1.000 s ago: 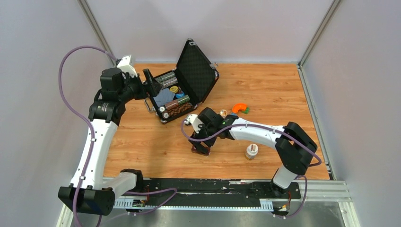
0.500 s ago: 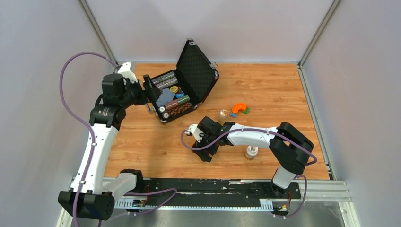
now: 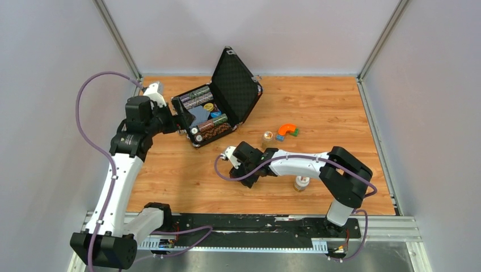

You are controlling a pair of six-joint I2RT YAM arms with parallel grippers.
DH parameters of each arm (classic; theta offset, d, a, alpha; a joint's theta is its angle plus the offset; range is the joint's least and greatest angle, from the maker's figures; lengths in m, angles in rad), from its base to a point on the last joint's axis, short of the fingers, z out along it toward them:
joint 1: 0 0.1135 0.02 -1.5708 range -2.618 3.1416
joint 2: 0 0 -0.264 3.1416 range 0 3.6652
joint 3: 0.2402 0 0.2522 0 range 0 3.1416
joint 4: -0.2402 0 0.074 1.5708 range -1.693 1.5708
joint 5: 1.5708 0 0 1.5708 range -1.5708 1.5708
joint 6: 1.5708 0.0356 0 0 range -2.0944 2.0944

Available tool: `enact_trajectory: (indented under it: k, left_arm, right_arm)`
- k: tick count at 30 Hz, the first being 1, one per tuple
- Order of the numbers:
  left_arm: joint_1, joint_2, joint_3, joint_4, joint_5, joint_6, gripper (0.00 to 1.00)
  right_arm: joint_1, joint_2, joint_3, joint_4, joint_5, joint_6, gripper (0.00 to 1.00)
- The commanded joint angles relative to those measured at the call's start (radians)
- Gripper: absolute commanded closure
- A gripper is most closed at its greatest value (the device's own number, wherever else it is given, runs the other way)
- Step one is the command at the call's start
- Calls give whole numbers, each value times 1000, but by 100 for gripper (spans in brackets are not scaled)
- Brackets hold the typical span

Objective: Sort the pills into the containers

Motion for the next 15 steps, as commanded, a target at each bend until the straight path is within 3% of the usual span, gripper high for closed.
enact_trajectory:
  k: [1, 6, 10, 15]
  left_arm:
    - [-1, -20, -46, 29, 4, -55, 0]
    - [-1, -17, -181, 120, 155, -160, 1]
    - [-38, -8, -327, 334, 302, -298, 3]
    - [-130, 14, -421, 551, 329, -372, 3]
  right_arm:
    - [-6, -40, 13, 62, 43, 71, 65]
    - [-54, -98, 18, 136, -30, 176, 67]
    - [-95, -129, 50, 172, -98, 211, 67]
    - [-130, -151, 75, 197, -120, 233, 66]
